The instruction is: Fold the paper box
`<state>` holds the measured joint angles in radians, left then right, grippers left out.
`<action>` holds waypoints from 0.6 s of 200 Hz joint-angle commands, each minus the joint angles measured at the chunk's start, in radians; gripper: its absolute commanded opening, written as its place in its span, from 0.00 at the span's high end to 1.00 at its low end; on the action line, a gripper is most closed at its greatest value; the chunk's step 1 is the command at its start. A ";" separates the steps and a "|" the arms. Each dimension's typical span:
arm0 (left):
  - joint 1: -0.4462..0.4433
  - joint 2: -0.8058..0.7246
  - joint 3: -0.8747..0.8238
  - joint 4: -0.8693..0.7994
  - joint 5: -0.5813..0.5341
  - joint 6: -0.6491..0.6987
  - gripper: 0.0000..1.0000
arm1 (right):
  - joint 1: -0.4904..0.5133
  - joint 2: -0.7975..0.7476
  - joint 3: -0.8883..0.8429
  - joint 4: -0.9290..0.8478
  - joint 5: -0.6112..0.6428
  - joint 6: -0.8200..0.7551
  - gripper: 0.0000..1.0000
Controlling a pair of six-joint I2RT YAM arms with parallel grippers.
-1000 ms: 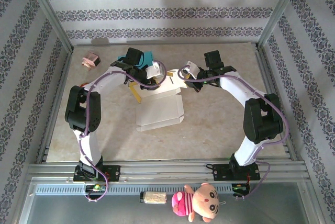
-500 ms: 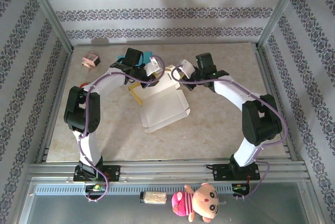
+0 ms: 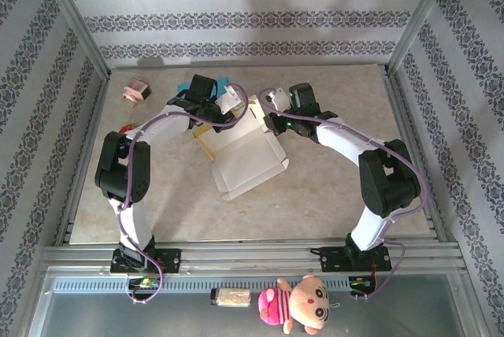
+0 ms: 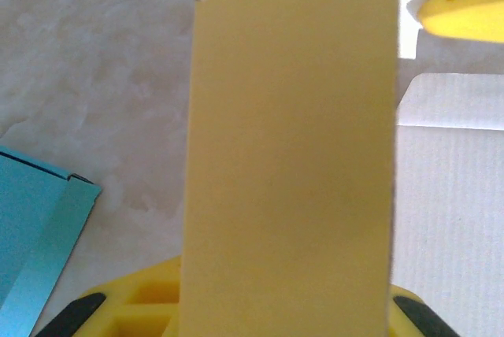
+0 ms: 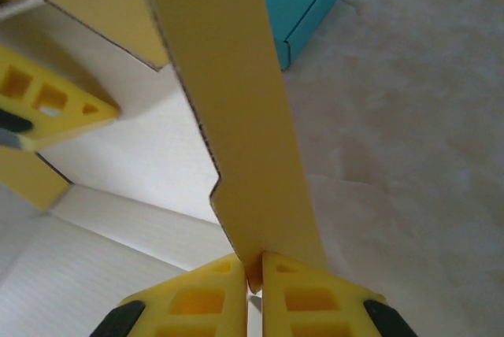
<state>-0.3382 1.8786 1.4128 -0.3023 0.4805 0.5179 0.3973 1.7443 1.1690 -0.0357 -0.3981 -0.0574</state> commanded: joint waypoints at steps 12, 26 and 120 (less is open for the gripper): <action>-0.035 -0.004 -0.023 0.032 -0.020 -0.044 0.81 | 0.034 0.019 0.021 0.122 -0.185 0.193 0.88; -0.036 -0.006 -0.026 0.034 -0.030 -0.042 0.81 | 0.035 0.010 0.018 0.122 -0.185 0.195 0.88; -0.036 -0.007 -0.028 0.034 -0.048 -0.025 0.81 | -0.076 -0.031 -0.029 0.029 0.053 0.195 0.58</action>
<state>-0.3546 1.8782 1.4063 -0.2817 0.4210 0.4995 0.3347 1.7542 1.1645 -0.0113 -0.3481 0.0414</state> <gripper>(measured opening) 0.246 0.406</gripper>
